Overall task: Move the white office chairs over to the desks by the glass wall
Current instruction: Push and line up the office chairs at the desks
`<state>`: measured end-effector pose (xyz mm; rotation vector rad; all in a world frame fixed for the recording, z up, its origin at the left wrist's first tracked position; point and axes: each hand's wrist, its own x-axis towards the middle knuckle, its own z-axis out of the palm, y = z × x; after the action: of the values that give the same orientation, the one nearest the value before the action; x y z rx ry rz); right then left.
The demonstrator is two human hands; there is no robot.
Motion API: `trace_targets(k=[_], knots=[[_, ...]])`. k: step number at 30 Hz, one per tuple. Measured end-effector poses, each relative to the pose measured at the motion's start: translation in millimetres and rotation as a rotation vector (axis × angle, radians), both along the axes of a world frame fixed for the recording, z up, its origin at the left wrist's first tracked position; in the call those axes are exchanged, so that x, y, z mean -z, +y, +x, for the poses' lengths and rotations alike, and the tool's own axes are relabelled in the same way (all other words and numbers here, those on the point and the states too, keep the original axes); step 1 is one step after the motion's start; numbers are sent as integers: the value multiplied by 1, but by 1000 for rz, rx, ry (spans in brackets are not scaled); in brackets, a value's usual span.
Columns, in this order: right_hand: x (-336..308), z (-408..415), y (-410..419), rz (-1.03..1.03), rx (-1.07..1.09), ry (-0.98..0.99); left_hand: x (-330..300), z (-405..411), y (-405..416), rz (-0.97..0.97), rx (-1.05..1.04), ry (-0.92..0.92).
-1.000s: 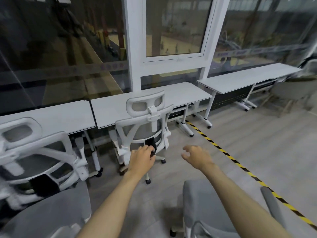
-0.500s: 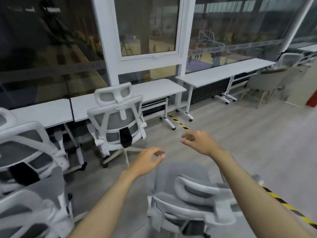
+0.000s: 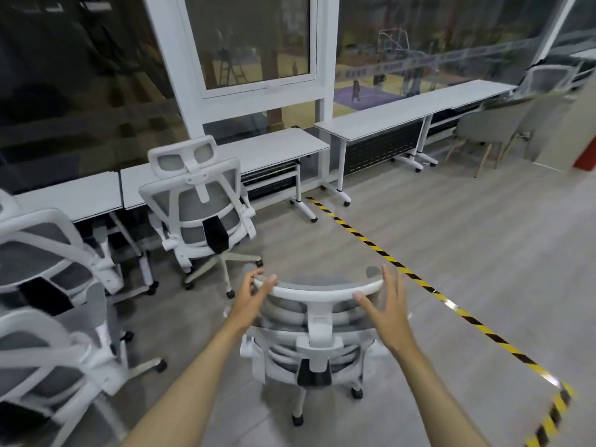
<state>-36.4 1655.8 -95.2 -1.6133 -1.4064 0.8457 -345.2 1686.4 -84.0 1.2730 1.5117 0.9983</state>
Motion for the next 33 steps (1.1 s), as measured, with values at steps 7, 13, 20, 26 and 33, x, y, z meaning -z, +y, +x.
trace_targets(k=[7,13,20,26,33], knots=[[40,3,-30,-289,57,131,0,6,-15,-48,-67,-55],[42,-2,-23,-293,60,136,3,10,-24,-38,-137,-72],[44,-7,-2,-277,9,93,4,-1,-15,-51,-143,-113],[51,-29,33,-265,-15,51,8,-26,4,-59,-199,-112],[64,-79,87,-243,-71,15,18,-81,42,-57,-233,-144]])
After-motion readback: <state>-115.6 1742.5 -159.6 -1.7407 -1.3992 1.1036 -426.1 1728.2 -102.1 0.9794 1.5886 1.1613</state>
